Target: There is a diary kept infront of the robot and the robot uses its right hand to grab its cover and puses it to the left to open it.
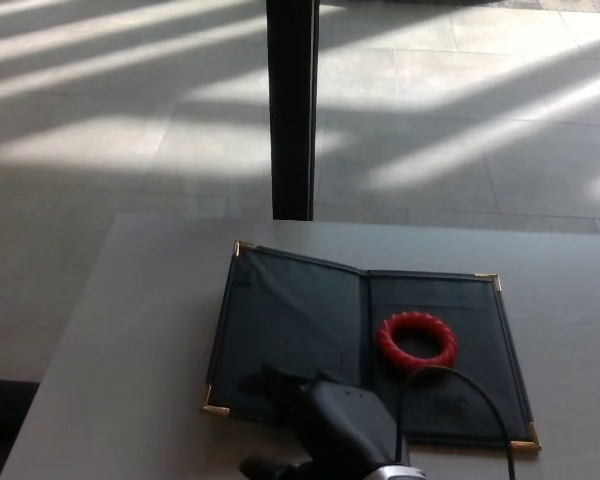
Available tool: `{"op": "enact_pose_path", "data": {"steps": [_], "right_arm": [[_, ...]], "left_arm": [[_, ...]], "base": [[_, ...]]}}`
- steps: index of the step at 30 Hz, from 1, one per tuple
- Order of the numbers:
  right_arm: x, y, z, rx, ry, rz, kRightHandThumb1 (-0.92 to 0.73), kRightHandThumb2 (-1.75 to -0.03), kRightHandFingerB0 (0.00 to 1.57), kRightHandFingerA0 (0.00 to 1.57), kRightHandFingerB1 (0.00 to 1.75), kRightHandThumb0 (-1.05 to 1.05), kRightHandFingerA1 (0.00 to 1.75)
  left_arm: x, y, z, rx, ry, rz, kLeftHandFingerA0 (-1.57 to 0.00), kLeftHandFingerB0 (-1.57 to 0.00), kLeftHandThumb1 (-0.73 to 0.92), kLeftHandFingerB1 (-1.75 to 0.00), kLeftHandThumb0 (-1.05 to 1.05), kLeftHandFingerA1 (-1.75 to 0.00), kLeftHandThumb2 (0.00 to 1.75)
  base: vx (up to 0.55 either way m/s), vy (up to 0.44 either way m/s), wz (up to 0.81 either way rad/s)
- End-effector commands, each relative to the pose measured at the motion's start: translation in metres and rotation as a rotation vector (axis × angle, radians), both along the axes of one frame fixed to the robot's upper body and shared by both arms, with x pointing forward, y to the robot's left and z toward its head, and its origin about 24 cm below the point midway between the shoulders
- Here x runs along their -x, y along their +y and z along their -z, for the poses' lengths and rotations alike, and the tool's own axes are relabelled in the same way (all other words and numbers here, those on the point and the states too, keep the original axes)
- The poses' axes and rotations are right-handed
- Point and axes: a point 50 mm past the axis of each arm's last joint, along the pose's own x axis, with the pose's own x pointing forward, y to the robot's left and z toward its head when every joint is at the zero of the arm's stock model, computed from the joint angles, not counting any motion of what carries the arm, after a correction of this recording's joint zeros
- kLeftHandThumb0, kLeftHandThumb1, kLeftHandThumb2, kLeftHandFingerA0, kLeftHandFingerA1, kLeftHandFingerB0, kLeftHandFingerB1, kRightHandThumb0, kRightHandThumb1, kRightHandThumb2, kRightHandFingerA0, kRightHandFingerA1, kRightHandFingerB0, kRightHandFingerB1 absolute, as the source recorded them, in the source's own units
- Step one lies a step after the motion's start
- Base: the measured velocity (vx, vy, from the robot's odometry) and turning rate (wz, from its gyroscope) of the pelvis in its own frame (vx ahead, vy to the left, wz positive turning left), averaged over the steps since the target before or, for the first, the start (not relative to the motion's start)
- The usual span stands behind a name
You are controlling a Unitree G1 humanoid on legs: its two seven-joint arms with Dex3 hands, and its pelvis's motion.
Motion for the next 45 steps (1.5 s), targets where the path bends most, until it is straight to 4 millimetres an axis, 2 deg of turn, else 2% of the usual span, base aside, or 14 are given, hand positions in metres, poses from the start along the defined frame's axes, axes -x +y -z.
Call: {"op": "enact_pose_path", "data": {"steps": [1,8,9,10,11,12,17,23,27,33,37,38,40,45], "right_arm": [[-0.006,-0.005,0.008,0.439,-0.203,-0.085,-0.67,-0.60,0.38,0.37,0.50,-0.61,0.55],[-0.026,-0.028,0.010,0.554,-0.151,-0.035,-0.74,-0.62,0.37,0.37,0.48,-0.68,0.53],[-0.032,-0.034,0.008,0.545,-0.141,-0.020,-0.76,-0.63,0.36,0.38,0.49,-0.66,0.54],[-0.035,-0.037,0.006,0.534,-0.131,-0.010,-0.77,-0.63,0.36,0.39,0.49,-0.67,0.54],[-0.037,-0.039,0.004,0.517,-0.119,-0.003,-0.77,-0.63,0.35,0.39,0.49,-0.66,0.54],[-0.040,-0.042,0.002,0.506,-0.113,0.014,-0.78,-0.63,0.35,0.41,0.50,-0.68,0.55],[-0.050,-0.048,-0.014,0.311,0.057,0.087,-0.82,-0.64,0.28,0.31,0.48,-0.63,0.54],[-0.068,-0.077,-0.066,-0.222,0.252,0.254,-0.89,-0.66,0.14,0.31,0.44,-0.62,0.61],[-0.075,-0.107,-0.093,-0.393,0.262,0.304,-0.92,-0.67,0.20,0.21,0.40,-0.67,0.52],[-0.070,-0.172,-0.130,-0.808,0.222,0.383,-0.91,-0.66,0.24,0.31,0.38,-0.65,0.42],[-0.048,-0.250,-0.143,-1.065,0.145,0.540,-0.88,-0.65,0.25,0.30,0.40,-0.65,0.45],[-0.048,-0.250,-0.144,-1.067,0.146,0.539,-0.88,-0.65,0.25,0.30,0.40,-0.65,0.45],[-0.031,-0.291,-0.146,-1.112,0.078,0.654,-0.92,-0.68,0.23,0.27,0.40,-0.65,0.44],[0.007,-0.357,-0.144,-1.101,-0.080,0.866,-0.91,-0.66,0.26,0.30,0.43,-0.63,0.49]], "left_arm": [[-0.008,0.014,-0.019,-0.059,0.039,0.014,-0.42,0.00,0.74,-0.86,-0.90,-1.16,1.55],[-0.008,0.014,-0.018,-0.059,0.046,0.026,-0.46,0.00,0.71,-0.85,-0.88,-1.17,1.53],[-0.007,0.014,-0.017,-0.062,0.048,0.035,-0.35,-0.22,0.92,-1.34,-1.05,-1.62,1.20],[-0.008,0.013,-0.017,-0.057,0.042,0.030,-0.35,-0.21,0.92,-1.35,-1.05,-1.62,1.19],[-0.008,0.013,-0.017,-0.051,0.051,0.025,-0.39,0.00,0.73,-0.85,-0.87,-1.13,1.54],[-0.008,0.013,-0.017,-0.054,0.051,0.028,-0.38,0.00,0.86,-0.93,-1.03,-1.21,1.67],[-0.004,0.012,-0.014,-0.047,0.051,0.019,-0.43,0.00,0.82,-0.93,-1.02,-1.24,1.65],[-0.001,0.012,-0.011,-0.043,0.055,0.003,-0.48,-0.11,0.86,-1.03,-1.05,-1.29,1.68],[0.000,0.011,-0.010,-0.036,0.050,-0.001,-0.41,-0.05,0.86,-0.99,-1.05,-1.25,1.69],[0.006,0.012,-0.007,-0.031,0.055,-0.005,-0.50,0.00,0.84,-0.92,-1.02,-1.27,1.66],[0.008,0.013,-0.007,-0.033,0.054,0.003,-0.48,0.00,0.78,-0.87,-0.92,-1.21,1.60],[0.008,0.013,-0.007,-0.033,0.054,0.003,-0.48,0.00,0.78,-0.87,-0.92,-1.21,1.60],[0.009,0.014,-0.007,-0.042,0.057,0.004,-0.64,0.00,0.84,-0.94,-1.04,-1.37,1.68],[0.011,0.017,-0.009,-0.045,0.053,-0.003,-0.52,0.00,0.78,-0.88,-0.93,-1.24,1.60]], "base": [[0.00,0.000,0.00],[0.00,0.000,0.00],[0.00,0.000,0.00],[0.00,0.000,0.00],[0.00,0.000,0.00],[0.00,0.000,0.00],[0.00,0.000,0.00],[0.00,0.000,0.00],[0.00,0.000,0.00],[0.00,0.000,0.00],[0.00,0.000,0.00],[0.00,0.000,0.00],[0.00,0.000,0.00],[0.00,0.000,0.00]]}}
